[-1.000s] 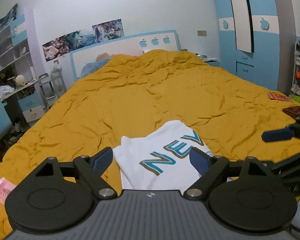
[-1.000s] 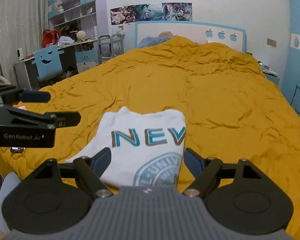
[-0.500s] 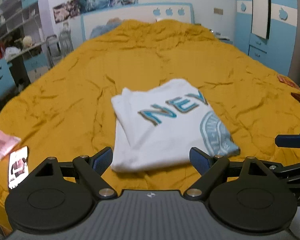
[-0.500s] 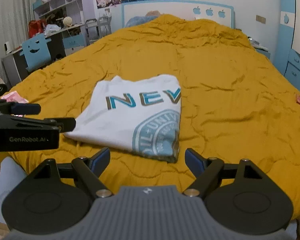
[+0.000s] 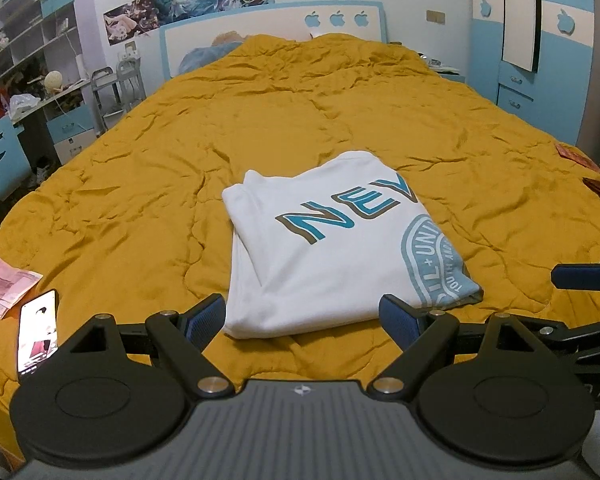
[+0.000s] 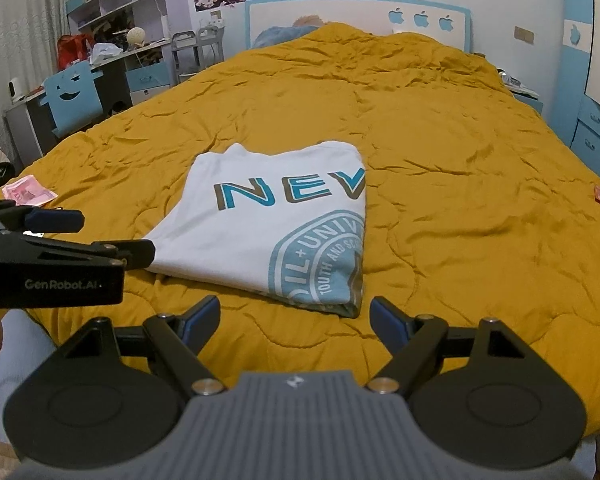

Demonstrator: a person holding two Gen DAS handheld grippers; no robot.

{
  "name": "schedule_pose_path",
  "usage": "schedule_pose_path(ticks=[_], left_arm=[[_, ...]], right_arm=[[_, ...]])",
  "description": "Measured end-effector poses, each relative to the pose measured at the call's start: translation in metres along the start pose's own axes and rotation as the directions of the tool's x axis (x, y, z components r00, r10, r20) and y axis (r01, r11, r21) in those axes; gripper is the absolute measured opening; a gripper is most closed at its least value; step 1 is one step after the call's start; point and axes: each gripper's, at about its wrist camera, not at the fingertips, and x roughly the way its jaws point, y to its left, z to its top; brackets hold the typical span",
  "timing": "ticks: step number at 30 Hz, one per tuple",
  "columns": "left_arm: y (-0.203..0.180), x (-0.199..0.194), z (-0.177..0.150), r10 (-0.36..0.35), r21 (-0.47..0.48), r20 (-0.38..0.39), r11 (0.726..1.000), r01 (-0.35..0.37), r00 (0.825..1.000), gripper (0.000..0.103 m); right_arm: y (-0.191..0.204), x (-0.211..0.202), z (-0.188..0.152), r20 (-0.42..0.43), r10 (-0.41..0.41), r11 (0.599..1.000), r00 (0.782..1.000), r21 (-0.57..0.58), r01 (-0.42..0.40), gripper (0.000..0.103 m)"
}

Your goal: Fold small clothes

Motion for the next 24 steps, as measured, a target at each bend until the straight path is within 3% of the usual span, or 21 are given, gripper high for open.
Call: schedule_pose_path(ticks=[24], left_arm=[[0.0025, 0.0003, -0.0008, -0.005, 0.005, -0.008, 1.0, 0.005, 1.0, 0.101]], right_arm=[[-0.0005, -0.0006, 0.0018, 0.006, -0.001, 1.0, 1.0, -0.002, 0.001, 0.077]])
